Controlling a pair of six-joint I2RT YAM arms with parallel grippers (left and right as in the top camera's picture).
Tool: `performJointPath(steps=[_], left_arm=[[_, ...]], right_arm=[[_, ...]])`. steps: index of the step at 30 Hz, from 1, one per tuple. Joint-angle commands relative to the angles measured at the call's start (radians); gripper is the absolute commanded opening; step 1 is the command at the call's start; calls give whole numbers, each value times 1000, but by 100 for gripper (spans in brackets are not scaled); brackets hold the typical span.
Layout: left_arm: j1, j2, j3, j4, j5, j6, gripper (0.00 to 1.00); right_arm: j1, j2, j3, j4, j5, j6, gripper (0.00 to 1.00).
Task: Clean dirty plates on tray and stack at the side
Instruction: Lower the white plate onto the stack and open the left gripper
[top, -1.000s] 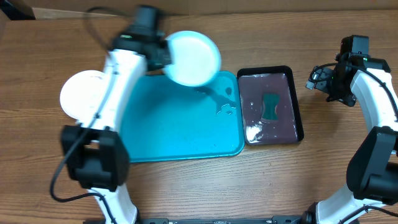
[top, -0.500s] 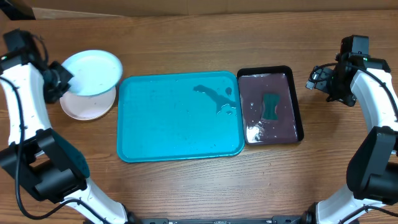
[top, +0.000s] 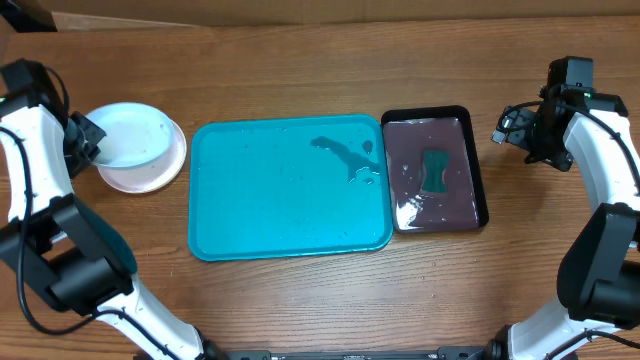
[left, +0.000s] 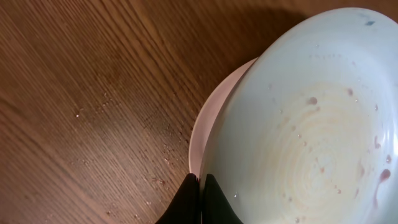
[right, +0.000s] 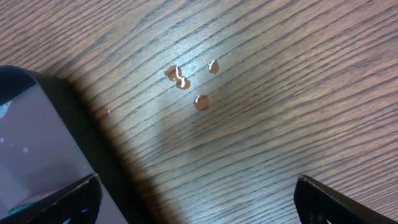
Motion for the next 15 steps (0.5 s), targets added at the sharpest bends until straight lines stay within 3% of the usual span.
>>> performJointPath(steps=[1,3,6,8,9,12,15], left_arm=[[-7,54,15,5,-12,-12,7],[-7,64,15,8,12,11,22],[-7,64,18,32,126,93,55],[-7,64,24,42,254,158,80],[-8,64,24,49,427,220,90],[-19,64,24,54,756,344,92],[-51,64,24,50,787,381,93]], right_arm=[[-2,-7,14,2,0,0,100],[-2,-7,14,2,0,0,100],[-2,-7,14,2,-1,0,100],[-2,-7,14,2,0,0,100],[-2,-7,14,2,0,0,100],[-2,-7,14,2,0,0,100],[-2,-7,14,2,0,0,100]])
